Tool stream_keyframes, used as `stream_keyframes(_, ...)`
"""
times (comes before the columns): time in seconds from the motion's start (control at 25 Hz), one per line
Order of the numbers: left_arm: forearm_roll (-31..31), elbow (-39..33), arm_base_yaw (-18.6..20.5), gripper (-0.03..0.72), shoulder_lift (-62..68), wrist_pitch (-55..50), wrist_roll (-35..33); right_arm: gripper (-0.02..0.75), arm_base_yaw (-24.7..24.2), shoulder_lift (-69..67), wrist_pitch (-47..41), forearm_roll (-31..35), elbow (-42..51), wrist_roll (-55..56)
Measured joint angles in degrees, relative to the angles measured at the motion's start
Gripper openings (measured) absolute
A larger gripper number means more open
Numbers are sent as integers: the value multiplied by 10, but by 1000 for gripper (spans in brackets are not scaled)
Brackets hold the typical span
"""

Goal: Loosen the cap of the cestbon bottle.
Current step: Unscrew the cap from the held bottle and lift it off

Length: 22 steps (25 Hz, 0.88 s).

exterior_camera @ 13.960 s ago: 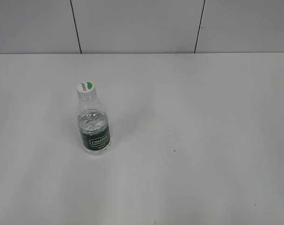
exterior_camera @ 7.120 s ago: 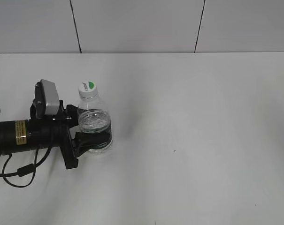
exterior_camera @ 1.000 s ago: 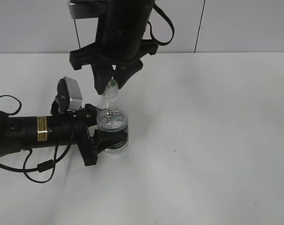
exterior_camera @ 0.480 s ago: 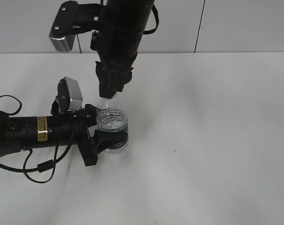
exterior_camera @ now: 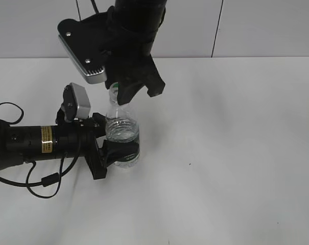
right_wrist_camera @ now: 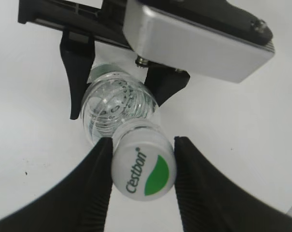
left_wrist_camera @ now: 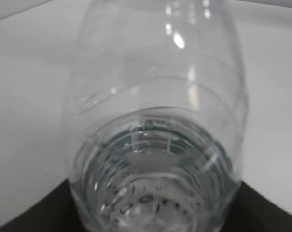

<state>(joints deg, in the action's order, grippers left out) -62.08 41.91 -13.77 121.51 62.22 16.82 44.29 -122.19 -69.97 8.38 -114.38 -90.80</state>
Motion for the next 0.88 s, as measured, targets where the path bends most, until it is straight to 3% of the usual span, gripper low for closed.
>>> stream_keyframes(0.64, -2, 0, 0, 412, -1, -1, -1, 296, 1, 21, 0, -15, 1, -42)
stream_keyframes(0.88, -3, 0, 0, 412, -1, -1, -2, 295, -1, 57, 0, -19, 1, 38)
